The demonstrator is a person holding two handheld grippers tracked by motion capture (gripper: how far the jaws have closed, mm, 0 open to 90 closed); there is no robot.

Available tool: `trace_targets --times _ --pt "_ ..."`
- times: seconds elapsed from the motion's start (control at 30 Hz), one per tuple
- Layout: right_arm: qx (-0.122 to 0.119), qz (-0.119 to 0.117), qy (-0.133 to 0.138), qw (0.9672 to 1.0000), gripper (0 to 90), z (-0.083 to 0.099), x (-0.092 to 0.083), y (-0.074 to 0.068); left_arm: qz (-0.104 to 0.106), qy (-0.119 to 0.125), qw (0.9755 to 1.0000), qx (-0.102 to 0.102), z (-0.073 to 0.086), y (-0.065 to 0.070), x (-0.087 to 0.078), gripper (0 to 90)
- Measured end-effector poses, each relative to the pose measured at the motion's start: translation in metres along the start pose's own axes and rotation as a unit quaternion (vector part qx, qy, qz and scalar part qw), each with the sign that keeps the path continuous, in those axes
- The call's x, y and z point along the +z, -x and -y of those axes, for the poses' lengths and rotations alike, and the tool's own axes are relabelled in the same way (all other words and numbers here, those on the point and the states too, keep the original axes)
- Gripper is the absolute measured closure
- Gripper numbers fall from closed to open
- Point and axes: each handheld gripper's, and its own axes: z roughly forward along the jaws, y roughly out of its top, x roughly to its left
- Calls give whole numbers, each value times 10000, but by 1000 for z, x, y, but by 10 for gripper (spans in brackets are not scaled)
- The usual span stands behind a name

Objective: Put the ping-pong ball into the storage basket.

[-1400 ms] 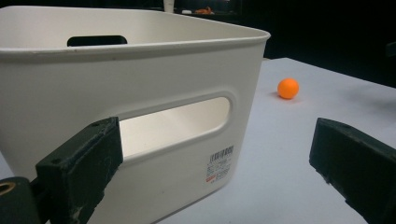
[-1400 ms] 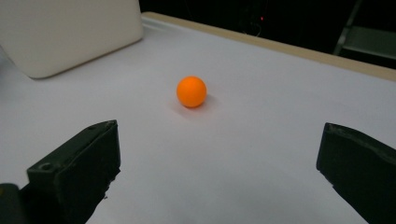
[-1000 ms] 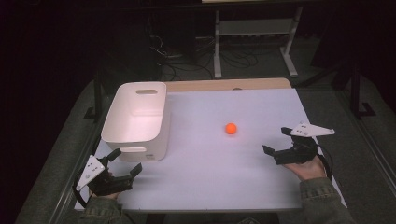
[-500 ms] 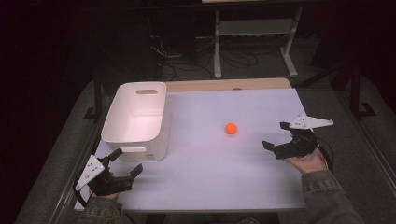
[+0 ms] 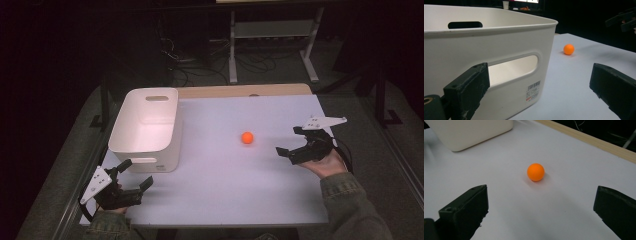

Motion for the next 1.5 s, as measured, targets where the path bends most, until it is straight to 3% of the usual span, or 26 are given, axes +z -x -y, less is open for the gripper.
trace_targets --times 0.37,1.5 --pt "-46 -123 -178 9998 0 -10 8 2 9 31 10000 5 0 -1 0 23" --pt "-287 -209 -573 9977 0 -48 38 13 -50 -32 10000 63 0 0 0 23"
